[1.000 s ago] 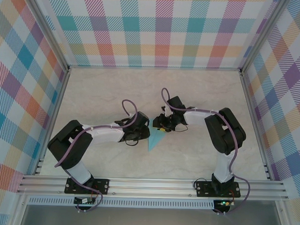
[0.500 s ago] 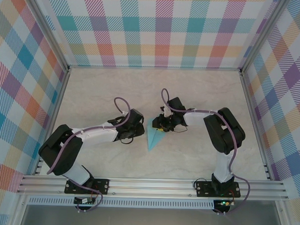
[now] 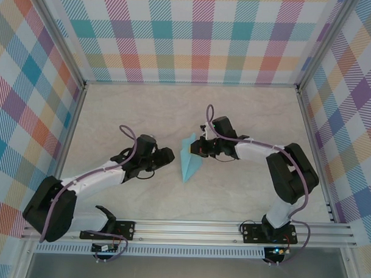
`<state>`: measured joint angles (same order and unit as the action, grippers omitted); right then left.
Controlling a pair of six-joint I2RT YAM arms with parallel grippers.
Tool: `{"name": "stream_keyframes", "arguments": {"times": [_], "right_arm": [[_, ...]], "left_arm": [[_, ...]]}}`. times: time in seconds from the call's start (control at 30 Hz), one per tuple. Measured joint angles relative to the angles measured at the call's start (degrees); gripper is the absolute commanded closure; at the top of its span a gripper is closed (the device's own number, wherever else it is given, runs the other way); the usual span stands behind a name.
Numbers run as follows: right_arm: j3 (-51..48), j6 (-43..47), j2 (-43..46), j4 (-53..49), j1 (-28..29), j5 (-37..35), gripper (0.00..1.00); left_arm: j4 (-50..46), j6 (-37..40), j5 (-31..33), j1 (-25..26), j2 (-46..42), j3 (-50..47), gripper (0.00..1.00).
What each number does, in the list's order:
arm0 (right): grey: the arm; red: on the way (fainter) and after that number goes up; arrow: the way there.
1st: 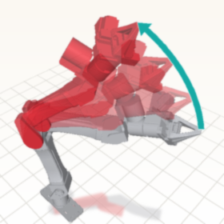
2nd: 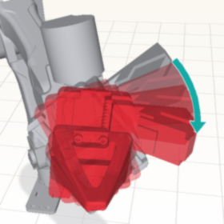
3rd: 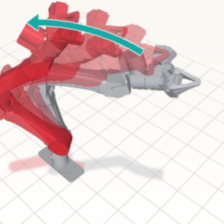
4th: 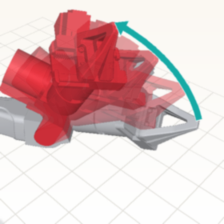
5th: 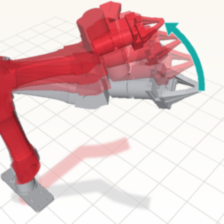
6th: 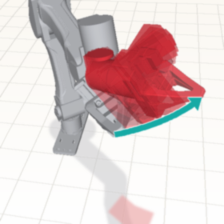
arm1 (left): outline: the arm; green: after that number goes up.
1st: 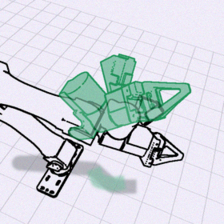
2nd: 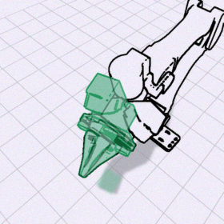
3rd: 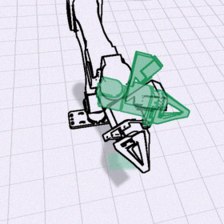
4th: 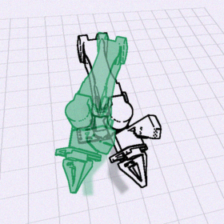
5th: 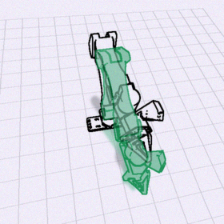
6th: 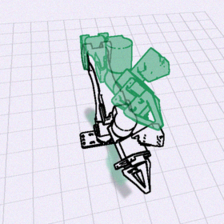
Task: Fold a paper plane with a square sheet of paper (pick it up from the middle)
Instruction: Pick up the paper from the center of the table.
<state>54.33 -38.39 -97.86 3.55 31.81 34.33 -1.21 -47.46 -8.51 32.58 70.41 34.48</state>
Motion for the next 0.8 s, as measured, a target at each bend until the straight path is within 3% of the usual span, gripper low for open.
{"name": "stream_keyframes", "arguments": {"times": [0.17,0.37,0.8], "right_arm": [[0.0,-1.3,2.5,3.4,-0.3,5.4,0.94],[0.1,-4.7,4.5,6.4,-0.8,10.5,0.93],[0.2,-10.9,5.5,11.9,-1.7,15.4,0.92]], "left_arm": [[7.0,-1.3,-8.6,-1.0,-6.5,-2.0,0.18],[15.1,-4.3,-15.9,-1.1,-7.1,-4.0,0.08],[21.1,-8.7,-21.5,-1.2,-3.9,-4.7,0.02]]}}
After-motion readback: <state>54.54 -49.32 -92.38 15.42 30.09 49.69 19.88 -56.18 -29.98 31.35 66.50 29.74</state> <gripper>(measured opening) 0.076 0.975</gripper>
